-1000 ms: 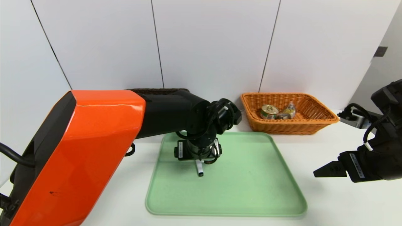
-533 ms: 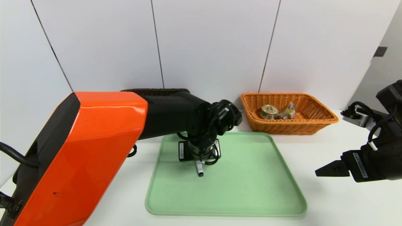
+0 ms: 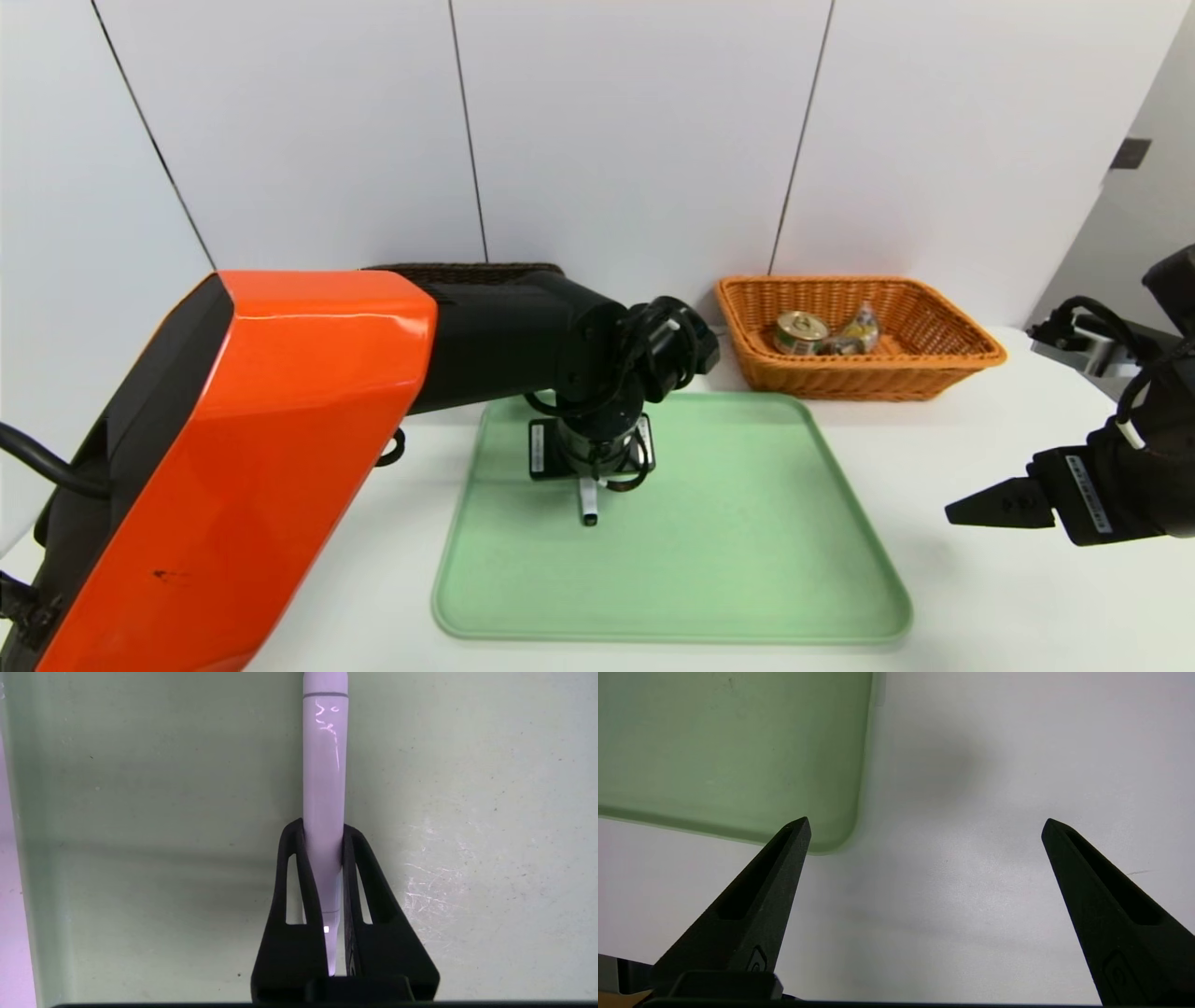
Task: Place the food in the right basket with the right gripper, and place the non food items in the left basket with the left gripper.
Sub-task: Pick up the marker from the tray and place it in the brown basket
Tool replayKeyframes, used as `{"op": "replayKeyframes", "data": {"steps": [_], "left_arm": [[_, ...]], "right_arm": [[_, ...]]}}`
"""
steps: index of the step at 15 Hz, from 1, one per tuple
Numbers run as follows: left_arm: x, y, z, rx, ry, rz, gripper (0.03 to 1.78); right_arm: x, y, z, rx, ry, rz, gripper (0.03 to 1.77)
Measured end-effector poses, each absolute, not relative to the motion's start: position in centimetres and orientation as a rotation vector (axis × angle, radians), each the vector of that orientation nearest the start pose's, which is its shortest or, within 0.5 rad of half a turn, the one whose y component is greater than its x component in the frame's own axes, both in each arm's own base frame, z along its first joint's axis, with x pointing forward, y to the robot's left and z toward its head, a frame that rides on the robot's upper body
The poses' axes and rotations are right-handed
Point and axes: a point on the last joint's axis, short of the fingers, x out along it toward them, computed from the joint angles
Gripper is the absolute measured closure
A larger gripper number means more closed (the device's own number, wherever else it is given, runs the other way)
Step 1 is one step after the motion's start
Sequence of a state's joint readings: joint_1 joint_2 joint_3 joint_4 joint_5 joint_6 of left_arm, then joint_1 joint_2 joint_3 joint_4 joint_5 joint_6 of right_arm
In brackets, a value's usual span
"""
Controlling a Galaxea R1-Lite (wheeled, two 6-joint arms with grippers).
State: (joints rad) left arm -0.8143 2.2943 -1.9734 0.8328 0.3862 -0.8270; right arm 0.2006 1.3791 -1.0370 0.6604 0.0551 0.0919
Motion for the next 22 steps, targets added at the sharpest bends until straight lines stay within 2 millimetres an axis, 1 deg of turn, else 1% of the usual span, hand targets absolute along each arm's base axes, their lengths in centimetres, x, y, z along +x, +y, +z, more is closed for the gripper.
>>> {"op": "replayKeyframes", "data": {"steps": [2, 3, 5, 7, 9, 10, 12, 13, 15, 17, 19, 22], "left_arm": [[29.4, -30.8, 15.9, -0.105, 0.995, 0.008, 1.65], [29.0, -30.8, 17.0, -0.12, 0.979, -0.025, 1.65], [28.2, -30.7, 20.1, -0.175, 0.921, -0.142, 1.65], [27.6, -30.1, 24.0, -0.264, 0.801, -0.264, 1.65], [27.5, -28.5, 28.3, -0.352, 0.623, -0.335, 1.65], [28.0, -27.3, 29.9, -0.389, 0.54, -0.315, 1.65], [29.4, -24.4, 31.8, -0.445, 0.407, -0.199, 1.65], [30.4, -22.7, 32.3, -0.466, 0.364, -0.137, 1.65], [32.4, -19.4, 32.6, -0.488, 0.33, -0.041, 1.65], [34.3, -16.4, 31.9, -0.496, 0.35, 0.025, 1.65], [36.2, -14.5, 30.6, -0.501, 0.391, 0.054, 1.65], [38.8, -13.1, 27.5, -0.489, 0.457, 0.12, 1.65]], "right_arm": [[18.3, 3.8, 22.1, 0.01, 1.009, 0.187, 0.09], [18.3, 3.8, 22.1, 0.01, 1.01, 0.187, 0.09], [18.2, 3.8, 22.1, 0.01, 1.011, 0.187, 0.09], [18.2, 3.8, 22.0, 0.012, 1.014, 0.186, 0.09], [18.2, 3.8, 22.0, 0.012, 1.015, 0.183, 0.09], [18.2, 3.8, 21.9, 0.012, 1.015, 0.183, 0.09], [18.2, 3.8, 21.9, 0.014, 1.016, 0.181, 0.09], [18.2, 3.8, 21.9, 0.013, 1.016, 0.181, 0.09], [18.3, 3.8, 22.0, 0.012, 1.01, 0.183, 0.09], [18.4, 3.8, 22.1, 0.011, 1.007, 0.183, 0.09], [18.4, 3.8, 22.1, 0.011, 1.008, 0.184, 0.09], [18.4, 3.8, 22.0, 0.012, 1.012, 0.182, 0.09]]}}
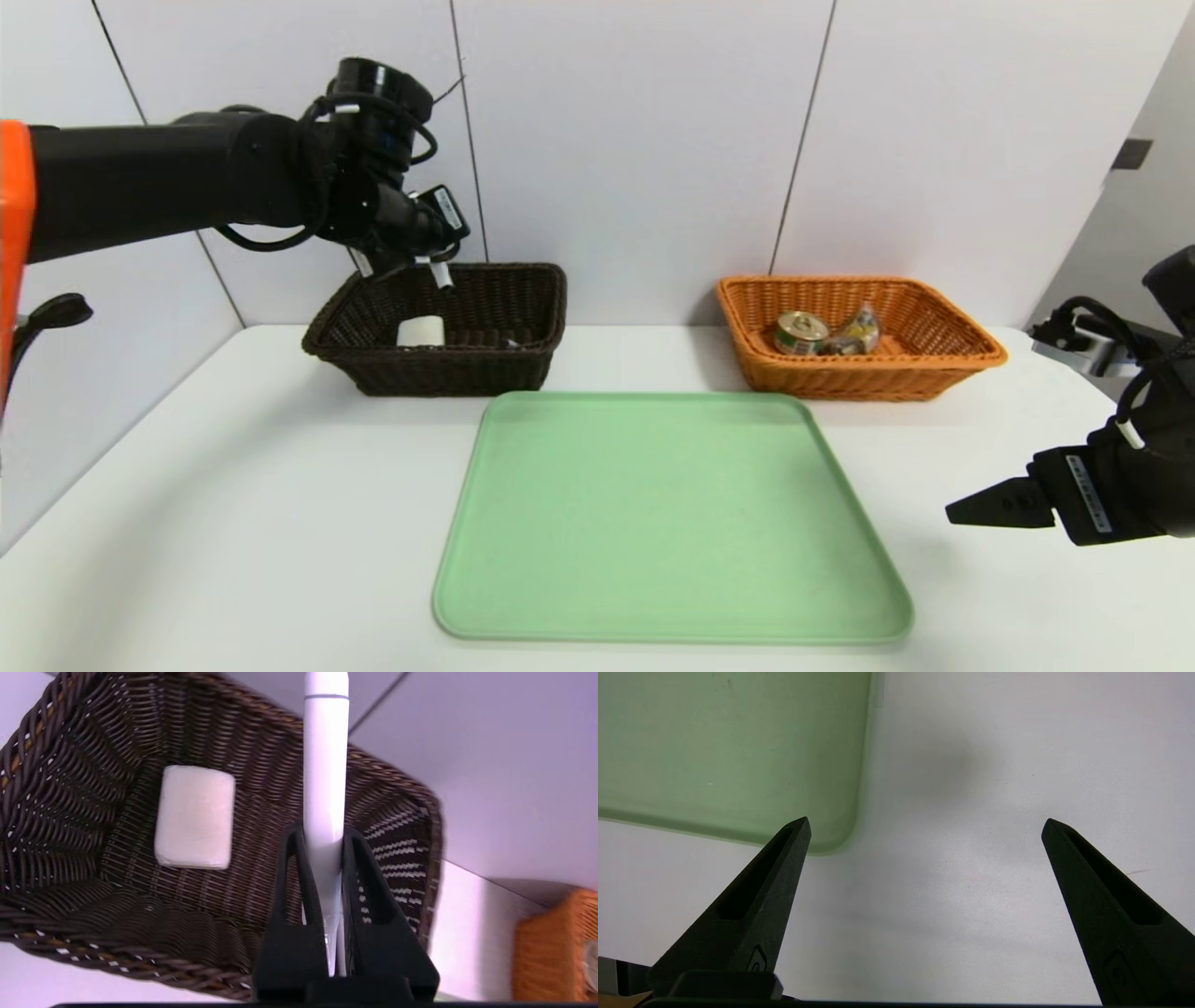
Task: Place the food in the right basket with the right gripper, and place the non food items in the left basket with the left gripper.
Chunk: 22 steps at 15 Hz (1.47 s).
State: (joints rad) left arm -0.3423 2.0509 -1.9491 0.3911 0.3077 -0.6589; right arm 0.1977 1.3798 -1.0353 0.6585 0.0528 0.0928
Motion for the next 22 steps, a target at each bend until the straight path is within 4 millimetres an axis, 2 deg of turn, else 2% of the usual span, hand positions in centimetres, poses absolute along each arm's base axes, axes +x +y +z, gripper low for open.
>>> {"op": "replayKeyframes", "data": {"steps": [5, 10, 15, 17, 18, 20, 22], "left_arm": [[41.8, -12.7, 23.2, -0.466, 0.537, 0.181, 1.65], [43.0, -12.7, 21.1, -0.455, 0.572, 0.204, 1.65], [43.5, -12.6, 20.7, -0.456, 0.561, 0.205, 0.94], [43.1, -12.4, 21.8, -0.453, 0.538, 0.196, 0.76], [42.6, -12.3, 22.9, -0.437, 0.515, 0.181, 0.67], [40.8, -11.6, 26.2, -0.362, 0.45, 0.14, 0.54], [38.0, -10.4, 30.4, -0.256, 0.37, 0.096, 0.44]], "right_arm": [[18.6, 3.7, 22.0, 0.013, 1.015, 0.178, 0.09], [18.8, 3.7, 21.9, 0.015, 1.019, 0.176, 0.09], [19.0, 3.7, 21.8, 0.014, 1.022, 0.176, 0.09], [19.0, 3.7, 21.8, 0.014, 1.019, 0.175, 0.09], [19.1, 3.7, 22.2, 0.017, 1.001, 0.173, 0.09], [19.6, 3.4, 23.6, 0.028, 0.921, 0.157, 0.09], [20.2, 3.2, 26.2, 0.026, 0.8, 0.128, 0.09]]}}
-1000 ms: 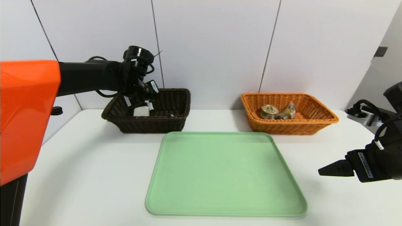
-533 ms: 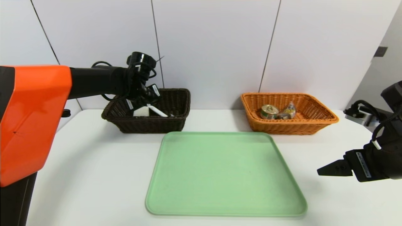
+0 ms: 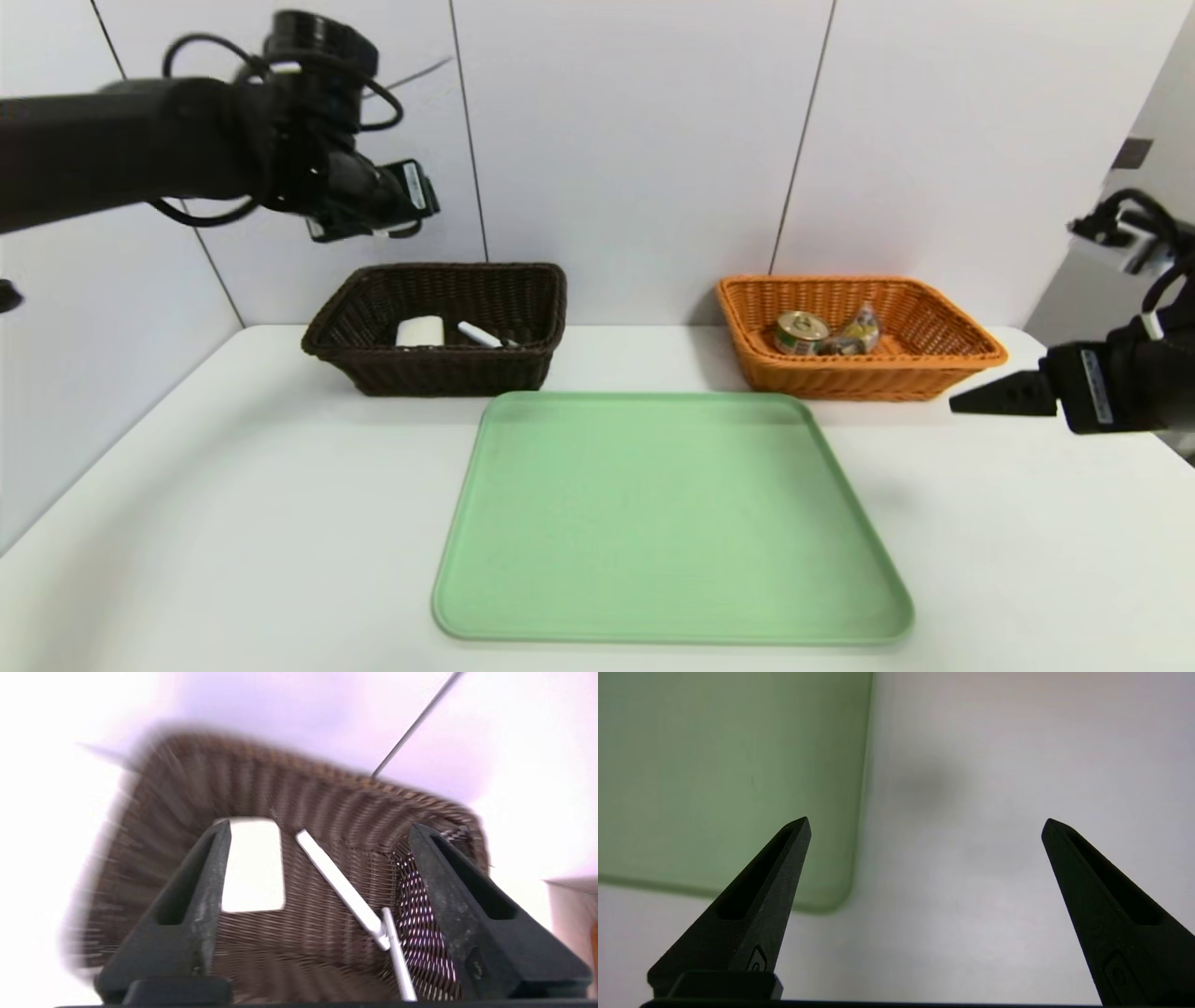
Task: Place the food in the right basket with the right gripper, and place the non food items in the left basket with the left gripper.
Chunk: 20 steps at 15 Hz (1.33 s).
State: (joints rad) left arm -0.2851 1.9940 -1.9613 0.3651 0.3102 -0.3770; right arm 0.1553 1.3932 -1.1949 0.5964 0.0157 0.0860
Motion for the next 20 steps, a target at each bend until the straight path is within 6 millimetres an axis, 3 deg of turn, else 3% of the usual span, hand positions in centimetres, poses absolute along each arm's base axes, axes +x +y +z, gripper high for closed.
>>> {"op": "replayKeyframes", "data": {"steps": [2, 6, 9, 11, 14, 18, 20], "left_arm": [[34.3, -9.3, 33.5, -0.157, 0.325, 0.045, 0.37], [25.7, -6.7, 35.8, -0.034, 0.3, 0.014, 0.27], [19.0, -3.4, 37.5, -0.047, 0.21, 0.111, 0.21], [14.5, -1.5, 37.8, -0.064, 0.15, 0.175, 0.19], [7.4, 0.0, 35.6, -0.085, 0.097, 0.226, 0.16], [-1.6, 0.7, 29.8, -0.124, 0.006, 0.213, 0.14], [-4.7, 0.7, 26.8, -0.111, -0.042, 0.214, 0.14]], "right_arm": [[20.7, 3.2, 29.2, 0.014, 0.631, 0.1, 0.09], [19.8, 2.8, 33.0, 0.013, 0.343, -0.029, 0.09], [17.2, 1.9, 33.5, 0.03, 0.29, -0.073, 0.09], [14.8, 1.3, 32.8, 0.033, 0.277, -0.084, 0.09], [10.6, 0.8, 29.7, 0.027, 0.282, -0.092, 0.09], [3.4, -0.1, 24.8, 0.009, 0.206, -0.093, 0.09], [0.1, -0.4, 22.8, -0.021, 0.119, -0.091, 0.09]]}}
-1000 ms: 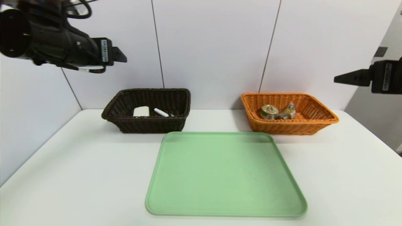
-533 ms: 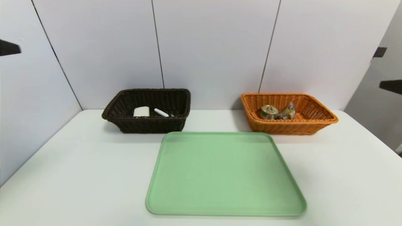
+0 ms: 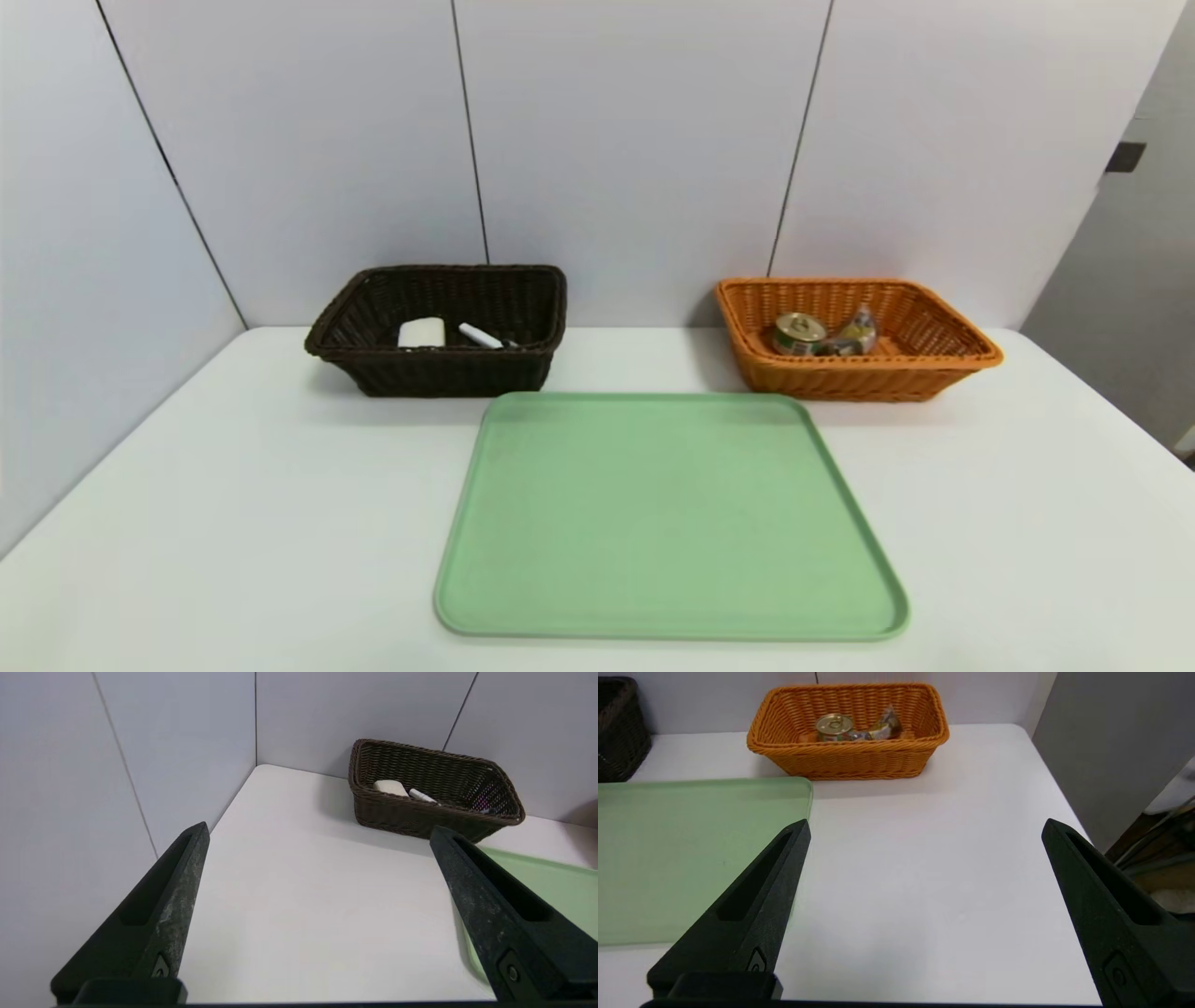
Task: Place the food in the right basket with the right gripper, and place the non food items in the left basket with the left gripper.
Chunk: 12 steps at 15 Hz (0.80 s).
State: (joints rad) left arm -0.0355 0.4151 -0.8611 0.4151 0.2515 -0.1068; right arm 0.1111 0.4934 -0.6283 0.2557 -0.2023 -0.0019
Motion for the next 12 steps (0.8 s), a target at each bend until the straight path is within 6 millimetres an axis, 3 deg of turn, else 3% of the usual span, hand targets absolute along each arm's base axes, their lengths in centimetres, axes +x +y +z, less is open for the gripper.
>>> {"op": "replayKeyframes", "data": {"steps": [3, 6, 8, 12], "left_arm": [[-7.6, 0.6, 22.3, -0.06, -0.083, 0.213, 0.13], [-8.5, 0.5, 18.8, 0.018, -0.091, 0.214, 0.12], [-8.6, 0.5, 17.4, 0.027, -0.095, 0.215, 0.12], [-8.5, 0.5, 16.3, 0.023, -0.093, 0.217, 0.12]], "right_arm": [[-2.4, -0.8, 21.6, -0.028, -0.087, -0.144, 0.09], [-3.2, -0.9, 21.7, -0.027, -0.196, -0.209, 0.09], [-3.6, -0.6, 21.8, -0.05, -0.213, -0.25, 0.09], [-4.3, -0.1, 21.0, -0.091, -0.241, -0.146, 0.09]]}}
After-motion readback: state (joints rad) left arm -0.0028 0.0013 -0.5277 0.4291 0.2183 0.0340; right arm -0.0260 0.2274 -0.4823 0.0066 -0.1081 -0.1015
